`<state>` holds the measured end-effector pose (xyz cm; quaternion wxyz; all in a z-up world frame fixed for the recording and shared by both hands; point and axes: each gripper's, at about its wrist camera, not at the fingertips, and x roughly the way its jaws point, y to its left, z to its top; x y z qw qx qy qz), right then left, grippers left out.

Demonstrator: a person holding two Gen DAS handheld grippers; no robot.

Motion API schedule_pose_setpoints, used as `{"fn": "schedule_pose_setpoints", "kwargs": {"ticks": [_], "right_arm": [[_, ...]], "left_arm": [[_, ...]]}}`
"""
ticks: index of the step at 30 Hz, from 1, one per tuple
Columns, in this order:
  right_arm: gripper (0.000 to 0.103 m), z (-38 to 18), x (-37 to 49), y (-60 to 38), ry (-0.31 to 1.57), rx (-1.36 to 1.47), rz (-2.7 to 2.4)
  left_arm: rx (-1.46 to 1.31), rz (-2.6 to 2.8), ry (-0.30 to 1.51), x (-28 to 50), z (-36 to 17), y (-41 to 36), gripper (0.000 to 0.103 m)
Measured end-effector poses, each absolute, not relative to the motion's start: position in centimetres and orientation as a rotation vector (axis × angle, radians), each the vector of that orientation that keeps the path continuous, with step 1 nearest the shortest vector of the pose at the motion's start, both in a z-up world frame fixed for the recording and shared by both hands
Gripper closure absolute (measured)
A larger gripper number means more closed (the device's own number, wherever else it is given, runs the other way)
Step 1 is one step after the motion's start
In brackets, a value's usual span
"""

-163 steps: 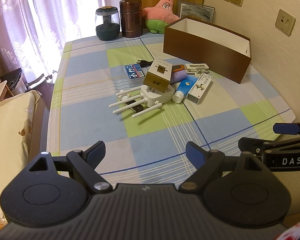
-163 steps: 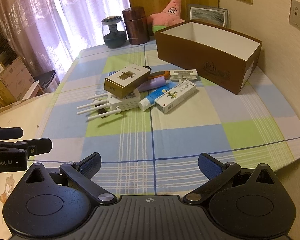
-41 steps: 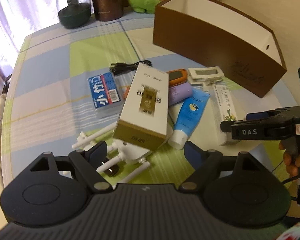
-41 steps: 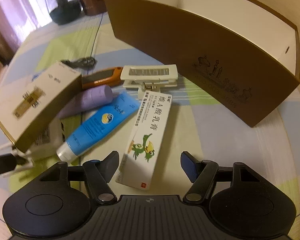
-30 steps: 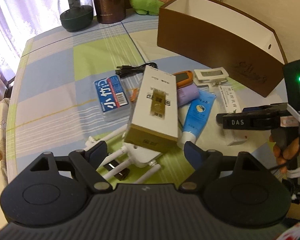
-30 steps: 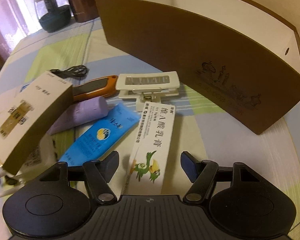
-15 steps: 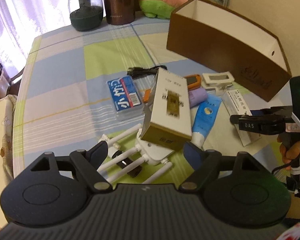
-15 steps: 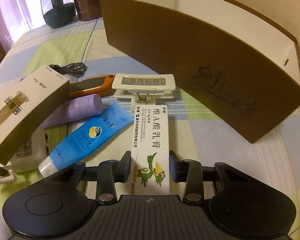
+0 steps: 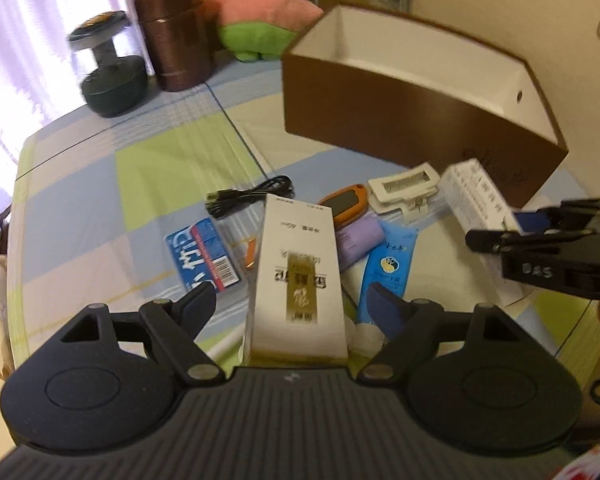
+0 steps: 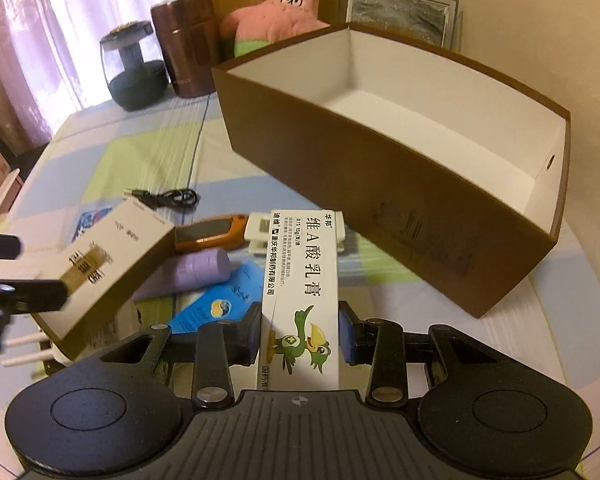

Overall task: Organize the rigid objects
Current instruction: 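Grasp the white-gold box with the left tool while the right tool grasps the medicine box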

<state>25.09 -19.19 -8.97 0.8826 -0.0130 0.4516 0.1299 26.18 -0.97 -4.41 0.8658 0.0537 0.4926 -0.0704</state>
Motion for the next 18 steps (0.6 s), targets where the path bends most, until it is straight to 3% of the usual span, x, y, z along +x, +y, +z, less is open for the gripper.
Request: {"fn": "schedule_pose_setpoints", "kwargs": {"ticks": [15,16,18], "right_arm": [[0.068,-8.7,26.3,-19.5,0.962,0.017,0.252],[0.068,-8.7,26.3,-19.5,0.963,0.017,0.254],[0.068,-8.7,26.4,-19.4,0.966,0.015,0.255]], "left_arm": [[0.241,-0.160,1.161,31.3,-8.4,-3.3,0.023],[0.239,-0.157,1.164,31.4,-8.5,-3.2,0.024],[0.226,-0.153,1.173,31.8,-8.8,-3.1,0.038]]}}
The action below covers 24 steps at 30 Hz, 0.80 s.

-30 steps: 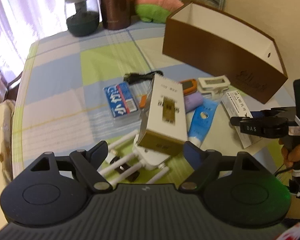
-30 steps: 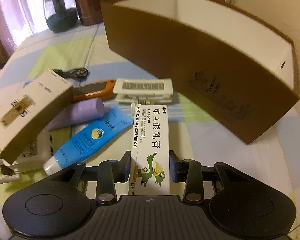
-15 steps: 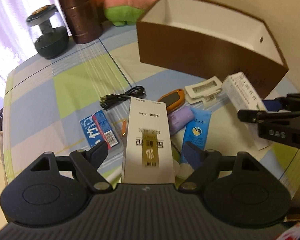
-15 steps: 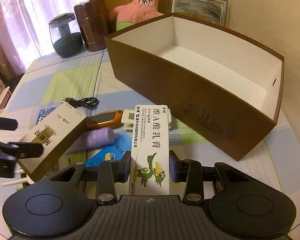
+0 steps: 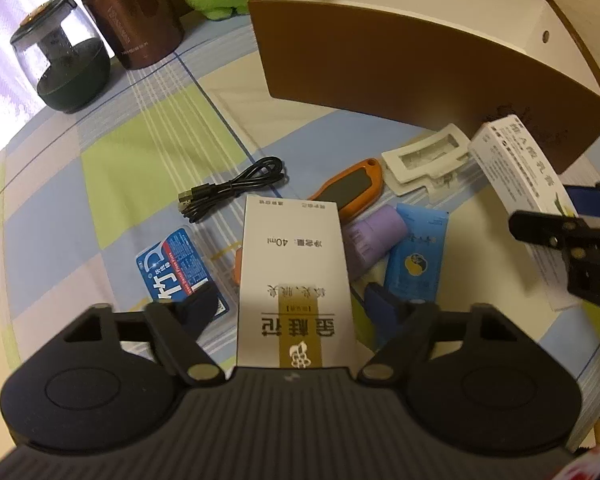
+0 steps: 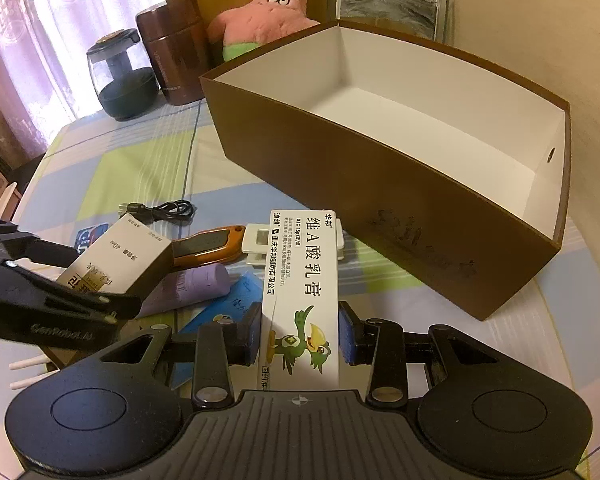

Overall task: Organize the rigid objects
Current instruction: 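Grasp the white-gold box with the left tool while the right tool grasps the medicine box, then carry both boxes into the brown box and lower them inside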

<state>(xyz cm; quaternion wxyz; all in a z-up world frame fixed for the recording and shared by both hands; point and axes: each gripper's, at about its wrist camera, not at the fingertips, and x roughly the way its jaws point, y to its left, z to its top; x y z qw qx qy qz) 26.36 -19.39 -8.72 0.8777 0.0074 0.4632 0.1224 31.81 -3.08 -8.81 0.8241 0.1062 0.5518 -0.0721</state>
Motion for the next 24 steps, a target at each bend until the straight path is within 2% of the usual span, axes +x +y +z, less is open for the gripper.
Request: {"fn": "schedule_pose_setpoints", "kwargs": {"ticks": [2,12,24], "right_arm": [[0.068,-8.8,26.4,-19.3,0.969,0.013,0.256],[0.068,-8.2,26.0,-19.2,0.964,0.009,0.277],[0.068,-5.2,25.7,-20.4,0.898,0.007,0.299]], "left_arm": [[0.203,-0.152,1.187,32.1,-9.1,-2.9,0.044],[0.143,-0.133,1.114,30.8,-7.6,-2.1,0.046],[0.147,-0.187,0.981,30.3,-2.9,-5.0,0.047]]}}
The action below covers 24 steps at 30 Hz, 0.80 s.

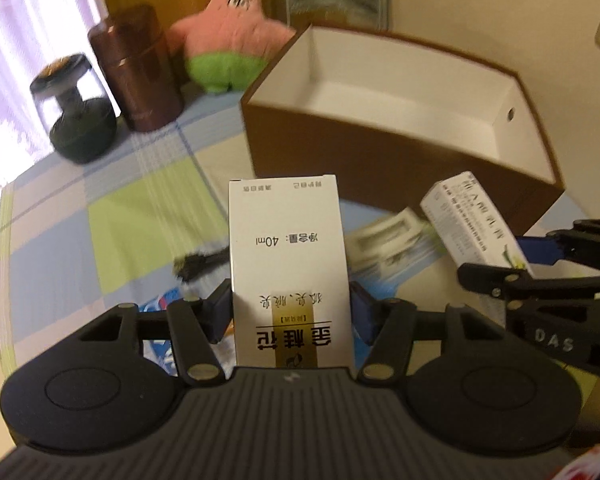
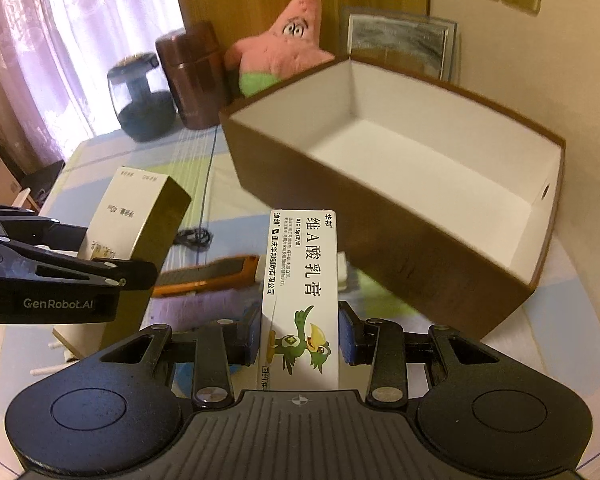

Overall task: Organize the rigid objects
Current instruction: 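Carry both boxes into the brown box and lower them inside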

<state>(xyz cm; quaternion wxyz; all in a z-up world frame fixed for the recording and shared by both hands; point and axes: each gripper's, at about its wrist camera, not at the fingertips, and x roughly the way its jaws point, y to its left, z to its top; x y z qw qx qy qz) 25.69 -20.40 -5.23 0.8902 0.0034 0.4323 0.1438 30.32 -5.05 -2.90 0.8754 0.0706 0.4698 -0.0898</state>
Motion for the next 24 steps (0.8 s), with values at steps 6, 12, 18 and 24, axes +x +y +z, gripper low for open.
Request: {"fn": "schedule_pose_setpoints", "kwargs": {"ticks": [6,12,18,24], "right_arm": [[0.068,-3.4,26.4,-22.1,0.846,0.008,0.288],[0.068,-1.8,27.9,-23.6,0.806,0.010,0.264],[0.068,-0.7,30.5,-25.6,0.778,0.013,0.233],[0.068,-0.1,33.8,-27.6,0.764,0.012,0.204]], "left_arm": [[0.153,-0.221,0.929,31.5,-1.0,-7.5,0.047],[0.153,-0.259,0.878,33.7,0.8,-10.0,0.047],[0.147,-0.283,0.844,36.8,2.3,-12.4,0.047],[0.156,-0.277,0.829,40.1,3.0,-14.7,0.047]]}}
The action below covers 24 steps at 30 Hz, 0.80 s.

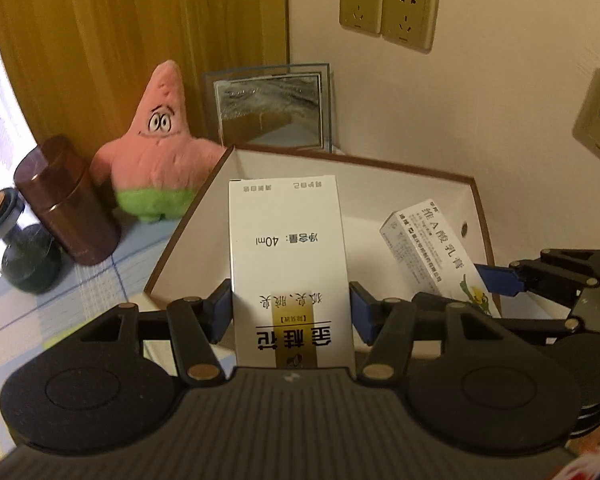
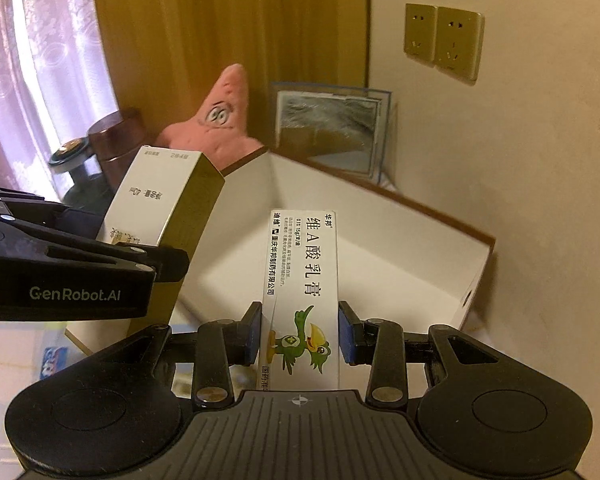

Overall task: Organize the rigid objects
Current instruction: 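Carry both boxes into the brown box and lower them inside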

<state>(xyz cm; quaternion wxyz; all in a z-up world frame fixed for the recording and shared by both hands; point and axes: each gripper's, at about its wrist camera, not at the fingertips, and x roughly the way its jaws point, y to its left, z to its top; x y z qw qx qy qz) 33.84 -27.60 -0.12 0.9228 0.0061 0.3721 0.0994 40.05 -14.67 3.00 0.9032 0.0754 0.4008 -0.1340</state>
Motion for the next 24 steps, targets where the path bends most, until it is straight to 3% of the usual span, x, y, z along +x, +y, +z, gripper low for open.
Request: {"fn": "schedule_pose_setpoints", "kwargs": {"ticks": [10,24], "right_arm": [[0.068,-2.0,40.0,-30.7,0.796,0.021,0.167],[0.068,-6.5,45.7,-32.2,0.913,0.010,0.169]], "left_arm": [[0.145,-0.262,0.847,45.8,2.0,-17.4,0.047],[0.141,-0.240,0.969,50.1,-4.2,-18.4,0.047]]}}
